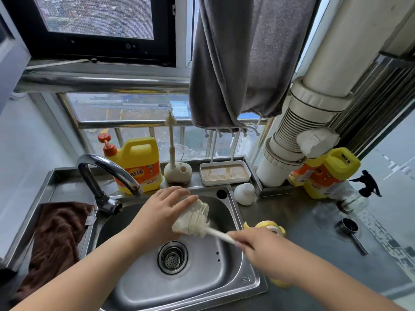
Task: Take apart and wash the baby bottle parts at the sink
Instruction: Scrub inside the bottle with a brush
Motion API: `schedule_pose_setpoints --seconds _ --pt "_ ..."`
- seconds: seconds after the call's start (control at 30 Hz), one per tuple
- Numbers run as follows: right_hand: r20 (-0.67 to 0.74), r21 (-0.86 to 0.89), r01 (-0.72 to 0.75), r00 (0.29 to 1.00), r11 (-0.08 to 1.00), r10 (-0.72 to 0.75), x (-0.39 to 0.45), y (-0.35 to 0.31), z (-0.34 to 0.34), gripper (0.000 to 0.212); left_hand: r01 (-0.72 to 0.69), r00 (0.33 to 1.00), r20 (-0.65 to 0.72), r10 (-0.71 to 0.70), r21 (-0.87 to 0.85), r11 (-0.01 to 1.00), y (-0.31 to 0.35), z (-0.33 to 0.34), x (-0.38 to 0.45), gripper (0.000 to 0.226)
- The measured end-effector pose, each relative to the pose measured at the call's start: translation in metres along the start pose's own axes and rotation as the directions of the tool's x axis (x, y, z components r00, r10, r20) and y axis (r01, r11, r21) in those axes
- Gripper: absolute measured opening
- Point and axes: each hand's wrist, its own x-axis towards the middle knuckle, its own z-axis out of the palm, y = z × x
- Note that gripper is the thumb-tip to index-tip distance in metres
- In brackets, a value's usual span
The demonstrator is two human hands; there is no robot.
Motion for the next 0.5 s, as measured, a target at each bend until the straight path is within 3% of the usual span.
schedule_pose_setpoints --seconds 0.07,0.13,0.2,0.27,0.33,0.37,0.4,0.5 --pt "0.163 0.305 -0.040 0.987 0.951 -0.011 -0.002 0.003 -0.001 0.027 0.002 1.000 -0.021 -0.002 0.004 1.000 0.000 0.003 -0.004 0.100" --pt "0.296 0.543 -0.196 0.955 0.817 0.032 -0.003 0.006 -0.005 0.026 0.007 0.999 -0.050 -0.008 -0.015 1.000 -0.001 0.002 -0.005 0.100" --pt "0.362 0.601 -0.259 0.932 0.756 0.032 -0.007 0.004 -0.006 0.028 0.005 0.999 -0.053 -0.006 -0.006 1.000 -0.002 0.000 -0.005 0.101" --pt "0.272 0.422 -0.147 0.962 0.895 0.029 -0.005 0.002 -0.004 0.029 0.010 1.000 -0.026 -0.010 0.001 1.000 -0.002 0.001 -0.004 0.100" --pt "0.059 -0.055 -0.002 0.998 0.998 0.006 -0.003 -0.001 -0.006 0.035 0.041 0.999 0.017 -0.040 -0.045 0.998 -0.003 0.001 -0.005 0.099" --pt "-0.111 -0.298 0.004 0.993 0.955 -0.038 -0.002 0.001 -0.006 0.042 0.061 0.997 0.043 -0.058 -0.087 0.994 -0.003 0.000 -0.005 0.099" --pt "-0.294 -0.502 -0.010 0.942 0.865 -0.159 0.001 0.004 -0.007 0.053 0.083 0.995 0.065 -0.075 -0.127 0.988 -0.004 -0.001 -0.004 0.099" --pt "-0.446 -0.645 0.000 0.812 0.764 -0.377 0.004 0.010 -0.006 0.067 0.148 0.987 0.094 -0.130 -0.215 0.965 -0.006 -0.006 -0.003 0.098"
